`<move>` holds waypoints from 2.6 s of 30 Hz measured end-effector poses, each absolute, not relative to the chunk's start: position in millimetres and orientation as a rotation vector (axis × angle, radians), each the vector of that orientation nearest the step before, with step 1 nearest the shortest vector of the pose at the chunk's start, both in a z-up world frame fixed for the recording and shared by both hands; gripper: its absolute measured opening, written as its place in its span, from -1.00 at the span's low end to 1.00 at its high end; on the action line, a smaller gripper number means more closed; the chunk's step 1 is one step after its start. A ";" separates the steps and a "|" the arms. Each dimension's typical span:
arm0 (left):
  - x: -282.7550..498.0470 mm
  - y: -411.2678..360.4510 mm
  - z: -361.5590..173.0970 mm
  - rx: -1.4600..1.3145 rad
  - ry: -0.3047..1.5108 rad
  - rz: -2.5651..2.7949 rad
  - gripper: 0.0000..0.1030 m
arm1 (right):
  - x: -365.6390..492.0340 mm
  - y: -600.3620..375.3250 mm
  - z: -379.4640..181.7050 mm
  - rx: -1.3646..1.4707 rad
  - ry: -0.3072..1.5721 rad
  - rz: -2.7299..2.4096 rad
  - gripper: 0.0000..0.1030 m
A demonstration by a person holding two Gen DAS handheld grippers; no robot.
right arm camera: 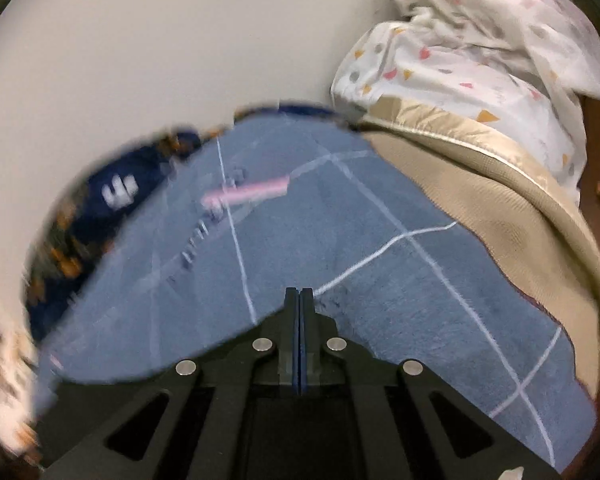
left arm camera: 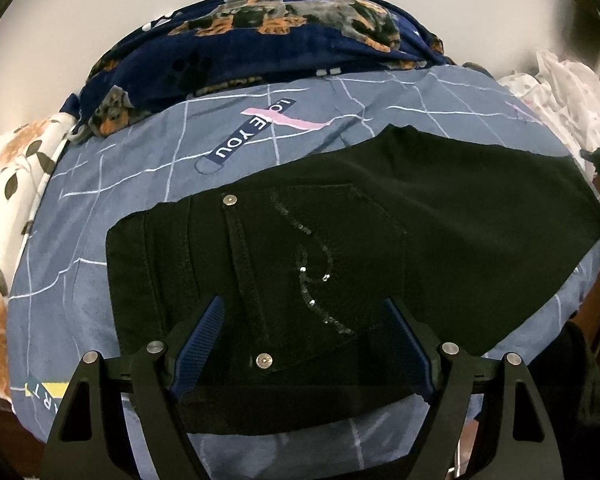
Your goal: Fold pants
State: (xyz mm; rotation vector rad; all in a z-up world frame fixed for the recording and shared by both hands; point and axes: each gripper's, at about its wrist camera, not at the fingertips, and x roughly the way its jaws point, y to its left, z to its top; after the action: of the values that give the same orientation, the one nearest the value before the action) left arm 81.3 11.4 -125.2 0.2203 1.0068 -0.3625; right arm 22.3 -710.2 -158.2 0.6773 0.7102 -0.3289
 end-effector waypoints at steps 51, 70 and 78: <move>55.8 8.1 -118.0 0.151 0.913 -0.468 0.58 | -39.2 -570.4 -127.3 0.836 0.732 -0.066 -0.82; 59.6 25.8 -124.7 0.113 0.928 -0.437 0.58 | 0.9 -472.0 -131.4 0.738 0.841 0.102 -0.82; 61.2 28.1 -125.3 0.120 0.926 -0.431 0.58 | -25.2 -528.2 -115.4 0.813 0.737 -0.009 -0.83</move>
State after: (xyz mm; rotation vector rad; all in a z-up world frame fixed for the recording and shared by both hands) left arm 61.2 28.1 -125.3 0.1204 0.9264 -0.4308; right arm -25.2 -528.2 -115.4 0.8128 0.7366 -0.0092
